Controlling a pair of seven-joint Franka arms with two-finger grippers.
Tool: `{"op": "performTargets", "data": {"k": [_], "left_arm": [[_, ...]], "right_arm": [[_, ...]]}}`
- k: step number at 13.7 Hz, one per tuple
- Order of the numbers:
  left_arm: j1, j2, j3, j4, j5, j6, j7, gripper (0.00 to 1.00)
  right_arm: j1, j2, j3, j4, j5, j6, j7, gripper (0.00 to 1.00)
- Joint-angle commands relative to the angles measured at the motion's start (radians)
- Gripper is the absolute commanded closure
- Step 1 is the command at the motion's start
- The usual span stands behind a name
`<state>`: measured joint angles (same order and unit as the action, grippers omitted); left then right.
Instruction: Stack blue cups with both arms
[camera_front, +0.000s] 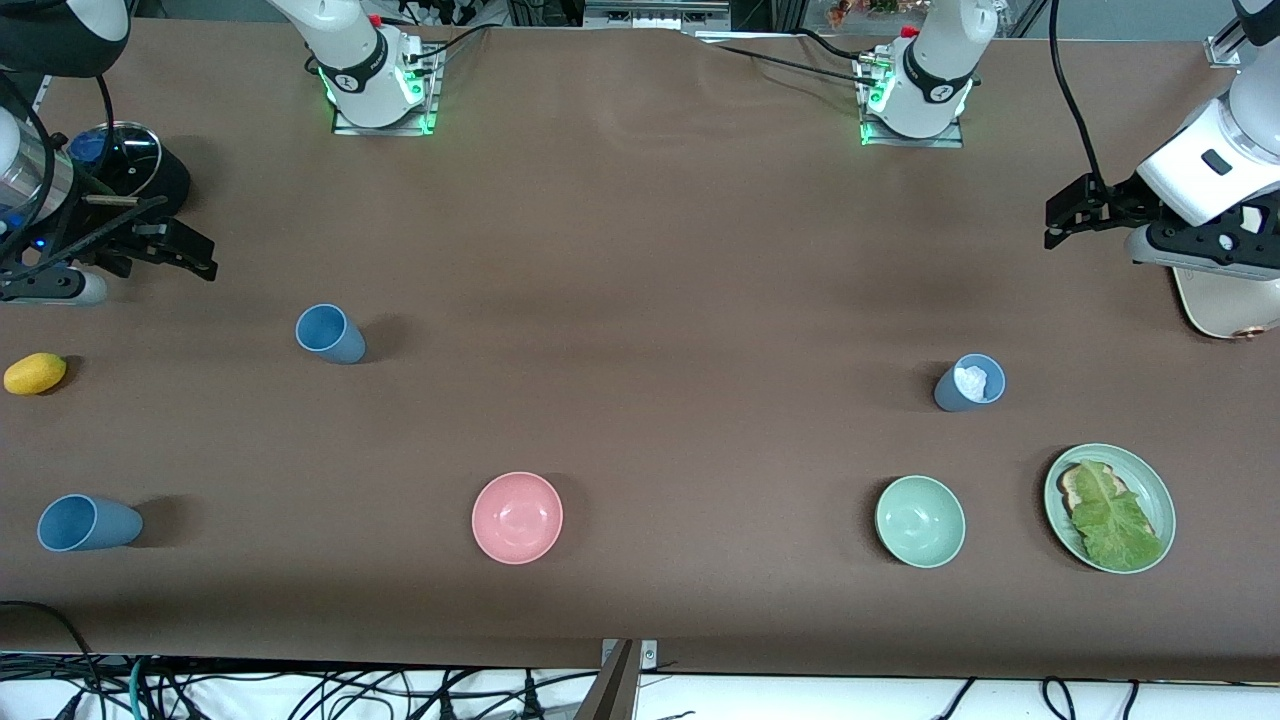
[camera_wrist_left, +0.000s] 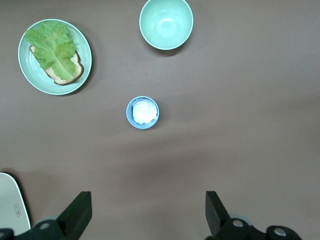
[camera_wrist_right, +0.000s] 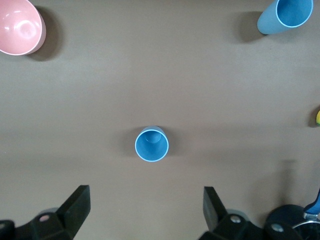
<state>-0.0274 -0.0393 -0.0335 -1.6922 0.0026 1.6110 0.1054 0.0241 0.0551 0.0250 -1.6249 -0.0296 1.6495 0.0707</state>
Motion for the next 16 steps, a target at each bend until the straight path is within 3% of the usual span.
{"op": "performTargets", "data": {"k": [1, 11, 16], "left_arm": [[0.003, 0.016, -0.002, 0.032, 0.022, -0.019, 0.011, 0.00], [0.012, 0.029, -0.002, 0.031, 0.025, -0.014, 0.011, 0.00], [0.087, 0.180, 0.000, 0.031, 0.027, 0.035, 0.013, 0.00]], "right_arm": [[-0.009, 0.002, 0.007, 0.013, 0.011, -0.014, -0.009, 0.00], [-0.007, 0.005, 0.010, 0.004, 0.011, -0.016, -0.008, 0.00], [-0.007, 0.084, 0.010, 0.002, -0.001, -0.056, -0.017, 0.00]]}}
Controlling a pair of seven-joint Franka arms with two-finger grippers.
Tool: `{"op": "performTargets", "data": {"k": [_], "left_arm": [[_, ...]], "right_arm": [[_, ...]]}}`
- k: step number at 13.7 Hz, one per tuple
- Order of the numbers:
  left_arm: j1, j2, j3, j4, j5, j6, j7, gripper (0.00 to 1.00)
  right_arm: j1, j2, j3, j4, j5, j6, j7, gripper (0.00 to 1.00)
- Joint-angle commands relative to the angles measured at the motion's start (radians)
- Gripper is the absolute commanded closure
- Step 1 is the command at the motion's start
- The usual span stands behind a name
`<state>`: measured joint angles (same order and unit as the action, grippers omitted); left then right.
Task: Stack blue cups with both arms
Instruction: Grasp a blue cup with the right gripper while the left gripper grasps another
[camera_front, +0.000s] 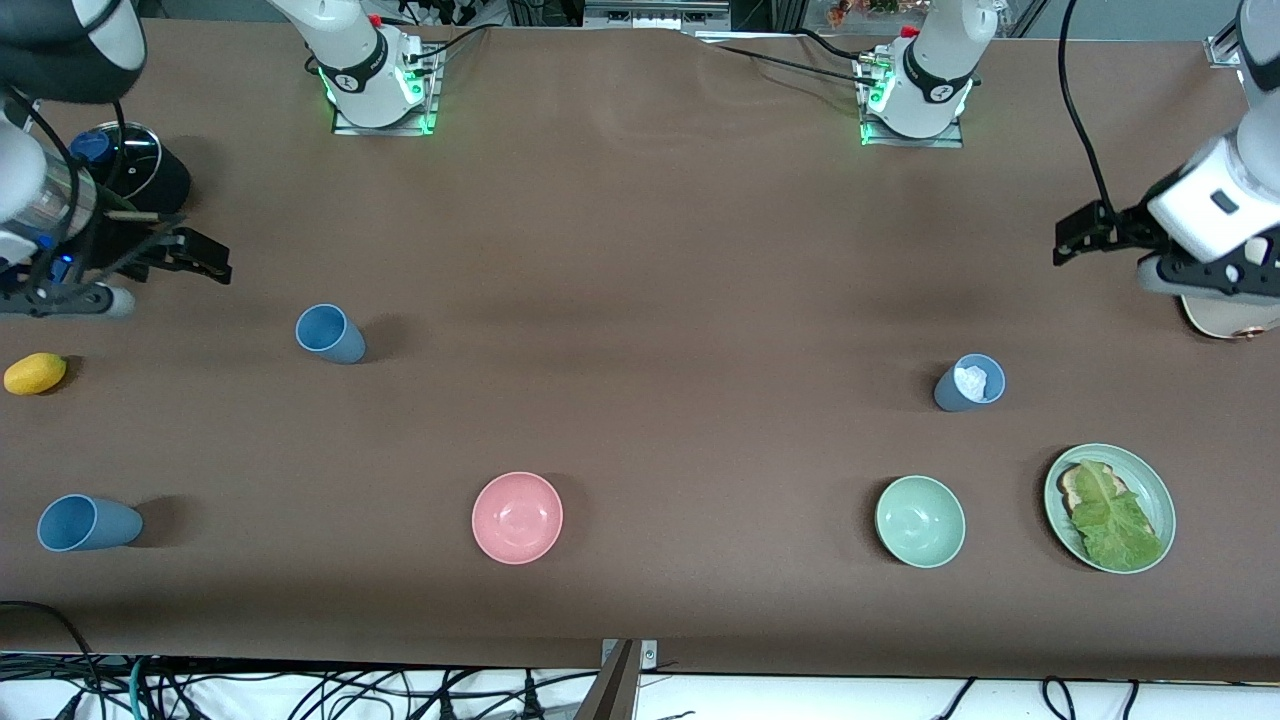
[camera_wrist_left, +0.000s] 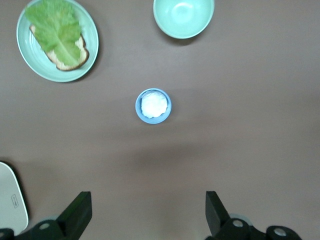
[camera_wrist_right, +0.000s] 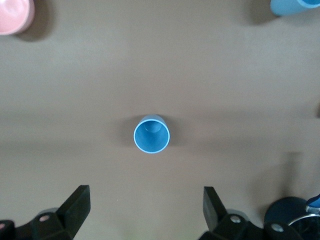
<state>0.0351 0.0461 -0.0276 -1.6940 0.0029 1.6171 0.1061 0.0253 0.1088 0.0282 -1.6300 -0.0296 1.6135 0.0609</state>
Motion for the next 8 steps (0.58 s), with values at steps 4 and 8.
{"op": "performTargets", "data": {"k": [4, 8], "left_arm": [[0.078, 0.265, -0.008, 0.021, 0.026, 0.249, 0.033, 0.00], [0.078, 0.339, -0.008, -0.039, 0.020, 0.348, 0.034, 0.00]], "right_arm": [[-0.015, 0.104, 0.004, -0.043, -0.006, 0.077, -0.006, 0.00], [-0.018, 0.081, -0.004, -0.292, -0.009, 0.340, -0.007, 0.00]]}}
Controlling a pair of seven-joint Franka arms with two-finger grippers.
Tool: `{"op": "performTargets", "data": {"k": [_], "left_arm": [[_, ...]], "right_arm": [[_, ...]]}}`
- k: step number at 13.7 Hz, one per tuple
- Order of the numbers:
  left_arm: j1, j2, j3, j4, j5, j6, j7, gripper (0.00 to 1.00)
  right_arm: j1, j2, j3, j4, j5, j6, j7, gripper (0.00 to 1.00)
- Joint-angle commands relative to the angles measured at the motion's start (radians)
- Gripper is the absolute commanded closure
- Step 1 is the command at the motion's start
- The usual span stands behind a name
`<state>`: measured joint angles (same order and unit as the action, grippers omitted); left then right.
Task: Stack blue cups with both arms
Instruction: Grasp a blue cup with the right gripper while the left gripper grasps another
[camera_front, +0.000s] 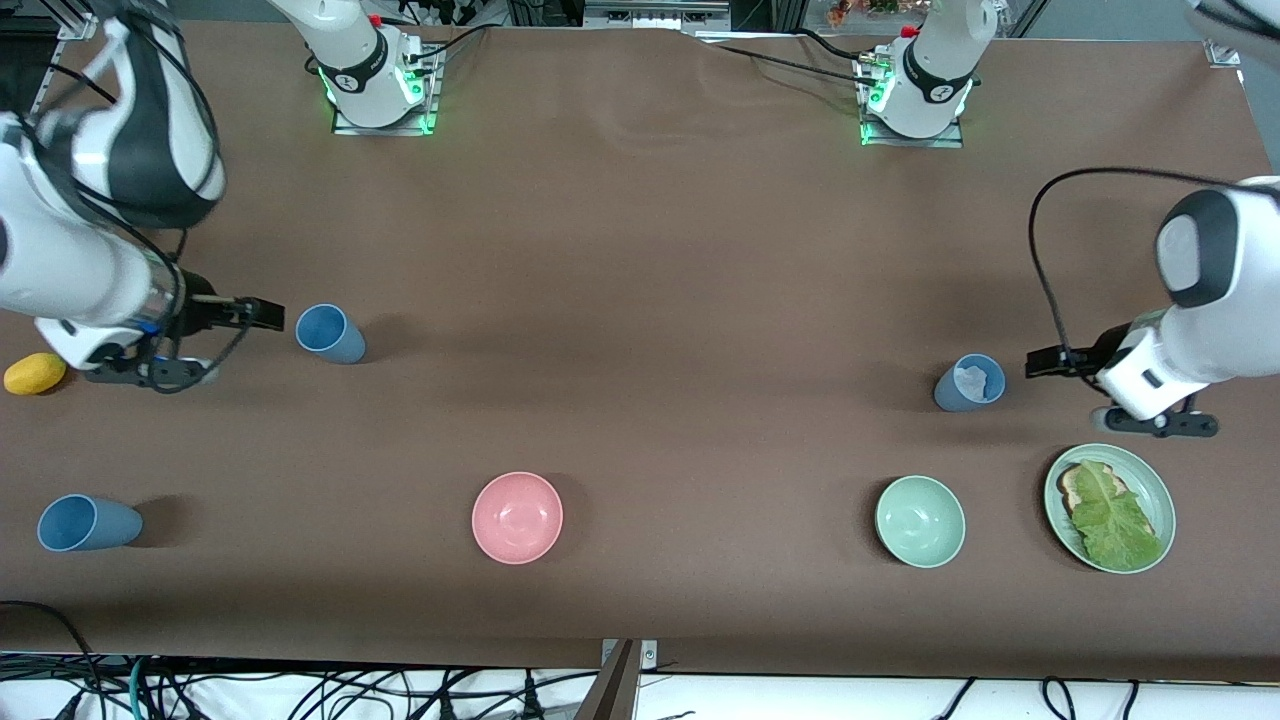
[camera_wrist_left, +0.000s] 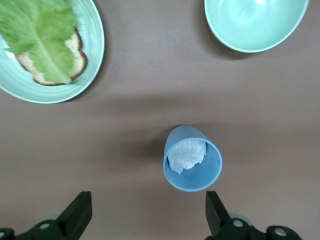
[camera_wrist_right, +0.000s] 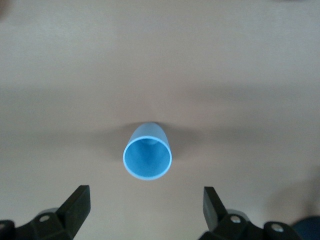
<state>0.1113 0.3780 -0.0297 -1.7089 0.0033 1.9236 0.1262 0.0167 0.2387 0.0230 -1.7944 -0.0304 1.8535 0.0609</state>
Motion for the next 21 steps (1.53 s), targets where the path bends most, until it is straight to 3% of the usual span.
{"op": "performTargets", "data": {"k": [1, 4, 6, 8, 9, 12, 16, 18, 19, 20, 21], "left_arm": [[0.002, 0.016, -0.006, -0.040, 0.021, 0.069, 0.015, 0.00], [0.002, 0.025, -0.007, -0.127, 0.027, 0.168, 0.015, 0.02], [0.004, 0.029, -0.007, -0.197, 0.027, 0.239, 0.016, 0.10], [0.004, 0.045, -0.009, -0.221, 0.027, 0.293, 0.016, 0.33], [0.001, 0.056, -0.010, -0.221, 0.027, 0.296, 0.016, 0.53], [-0.005, 0.073, -0.012, -0.213, 0.027, 0.287, 0.027, 1.00], [-0.013, 0.059, -0.016, -0.181, 0.026, 0.264, 0.085, 1.00], [-0.015, 0.044, -0.077, -0.121, 0.014, 0.183, 0.069, 1.00], [-0.015, 0.041, -0.110, -0.079, 0.012, 0.132, 0.050, 1.00], [-0.018, 0.041, -0.155, -0.033, 0.012, 0.089, 0.005, 1.00], [-0.021, 0.045, -0.203, 0.007, 0.012, 0.060, -0.055, 1.00]], "right_arm": [[-0.011, -0.047, -0.001, -0.170, -0.008, 0.149, -0.010, 0.00], [-0.011, -0.047, -0.035, -0.268, -0.010, 0.266, -0.032, 0.00], [-0.011, -0.044, -0.052, -0.325, -0.010, 0.343, -0.039, 0.00], [-0.011, -0.039, -0.054, -0.361, -0.011, 0.387, -0.039, 0.00], [-0.011, -0.038, -0.054, -0.368, -0.011, 0.398, -0.039, 0.00], [-0.012, -0.016, -0.055, -0.378, -0.011, 0.401, -0.039, 0.00], [-0.012, 0.016, -0.063, -0.378, -0.010, 0.406, -0.039, 0.00], [-0.012, 0.030, -0.067, -0.376, -0.010, 0.420, -0.038, 0.03], [-0.012, 0.036, -0.067, -0.376, -0.010, 0.420, -0.038, 0.21], [-0.012, 0.037, -0.067, -0.376, -0.010, 0.418, -0.036, 0.46], [-0.012, 0.040, -0.067, -0.375, -0.008, 0.414, -0.026, 0.62]]}}
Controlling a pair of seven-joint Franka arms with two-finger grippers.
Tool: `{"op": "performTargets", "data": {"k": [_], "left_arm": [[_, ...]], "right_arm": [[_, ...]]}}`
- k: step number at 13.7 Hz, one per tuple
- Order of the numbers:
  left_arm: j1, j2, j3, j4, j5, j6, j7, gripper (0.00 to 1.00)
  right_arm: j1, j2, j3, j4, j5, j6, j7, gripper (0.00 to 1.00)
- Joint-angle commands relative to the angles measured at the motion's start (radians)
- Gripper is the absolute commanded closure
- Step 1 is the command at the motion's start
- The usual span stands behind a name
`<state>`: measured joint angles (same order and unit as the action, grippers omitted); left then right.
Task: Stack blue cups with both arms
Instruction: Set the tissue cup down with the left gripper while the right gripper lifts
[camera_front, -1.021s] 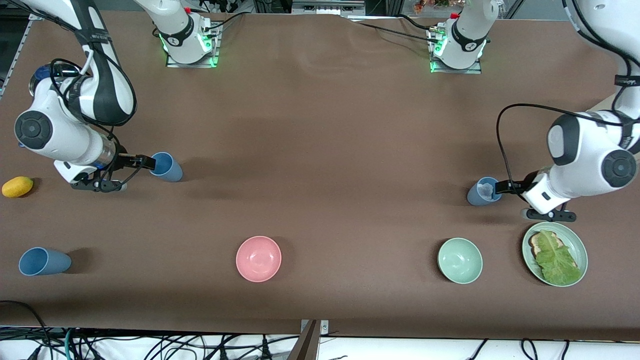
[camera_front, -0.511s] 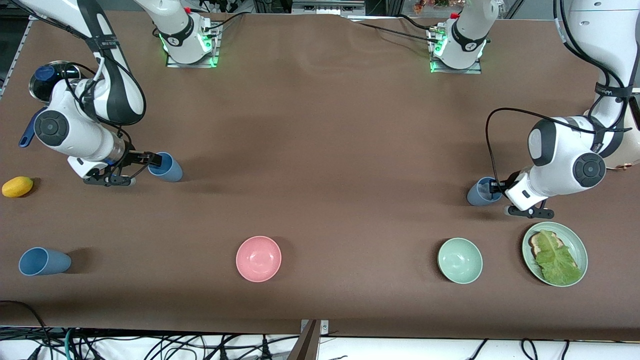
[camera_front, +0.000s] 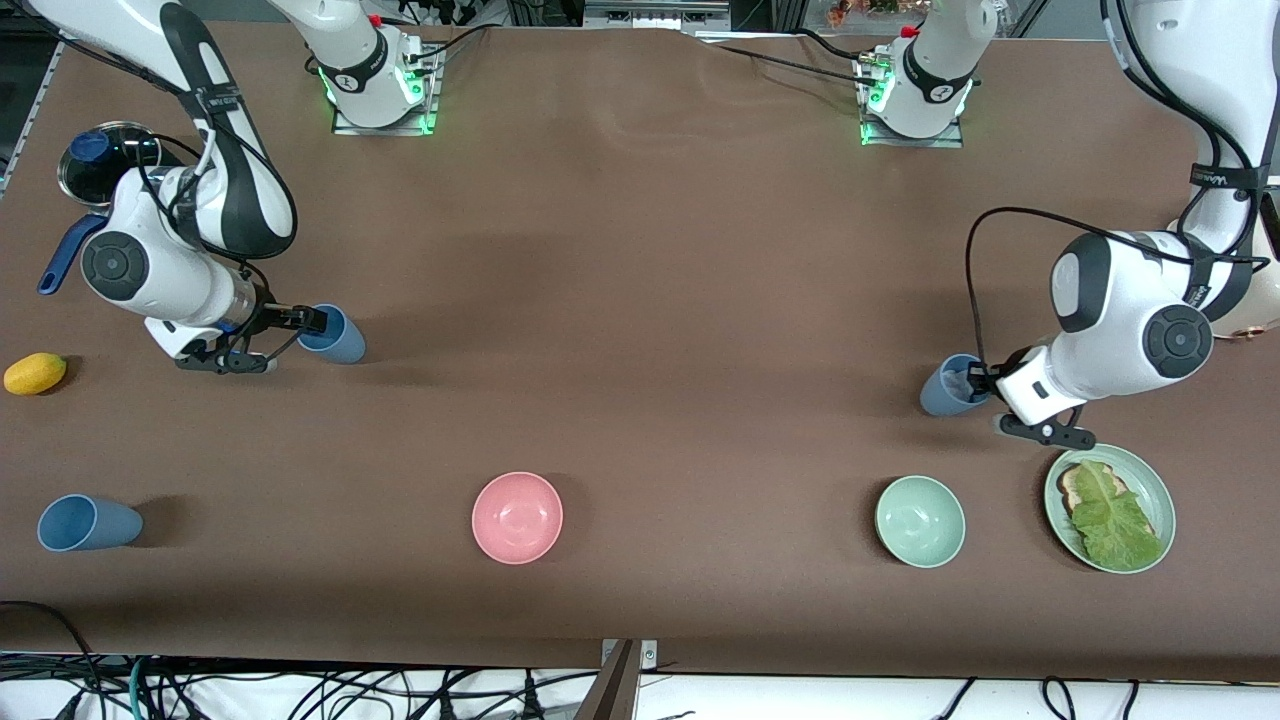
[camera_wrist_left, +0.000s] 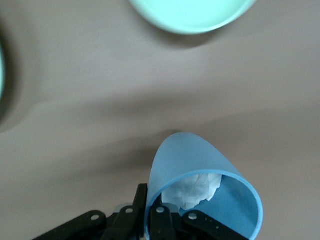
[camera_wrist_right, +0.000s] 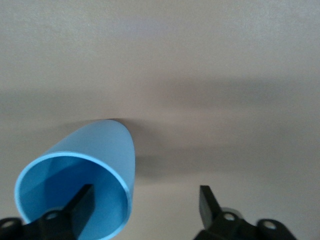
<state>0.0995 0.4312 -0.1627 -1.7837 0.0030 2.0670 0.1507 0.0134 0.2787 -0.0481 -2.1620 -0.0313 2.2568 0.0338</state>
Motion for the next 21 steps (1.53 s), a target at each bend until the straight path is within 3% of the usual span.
{"op": "performTargets", "data": {"k": [1, 2, 3, 7, 13, 17, 18, 20, 21], "left_arm": [[-0.021, 0.000, -0.122, 0.110, 0.012, -0.096, -0.148, 1.00], [-0.049, 0.012, -0.154, 0.116, 0.012, -0.096, -0.224, 1.00], [-0.102, 0.024, -0.164, 0.116, 0.012, -0.094, -0.306, 1.00], [-0.312, 0.095, -0.166, 0.138, 0.009, -0.047, -0.544, 1.00], [-0.402, 0.191, -0.166, 0.171, 0.014, 0.017, -0.588, 1.00], [-0.434, 0.195, -0.167, 0.173, 0.012, 0.024, -0.589, 1.00], [-0.438, 0.193, -0.167, 0.173, 0.006, 0.021, -0.589, 0.95], [-0.448, 0.192, -0.167, 0.173, -0.002, 0.022, -0.574, 0.01], [-0.437, 0.169, -0.167, 0.173, -0.005, 0.010, -0.573, 0.00]], "right_arm": [[-0.009, 0.010, 0.004, -0.004, -0.006, 0.009, 0.008, 0.77], [-0.009, 0.013, 0.004, -0.002, -0.001, 0.009, 0.009, 0.91], [-0.009, 0.014, 0.004, -0.002, -0.001, 0.007, 0.009, 1.00], [-0.009, 0.011, 0.005, 0.005, 0.001, 0.001, 0.011, 1.00], [0.002, 0.013, 0.014, 0.097, 0.013, -0.132, 0.055, 1.00], [0.065, 0.017, 0.028, 0.233, 0.013, -0.272, 0.190, 1.00], [0.091, 0.017, 0.028, 0.270, 0.013, -0.296, 0.239, 1.00], [0.173, 0.037, 0.028, 0.353, 0.022, -0.367, 0.357, 1.00], [0.200, 0.051, 0.028, 0.391, 0.036, -0.403, 0.417, 1.00]]}}
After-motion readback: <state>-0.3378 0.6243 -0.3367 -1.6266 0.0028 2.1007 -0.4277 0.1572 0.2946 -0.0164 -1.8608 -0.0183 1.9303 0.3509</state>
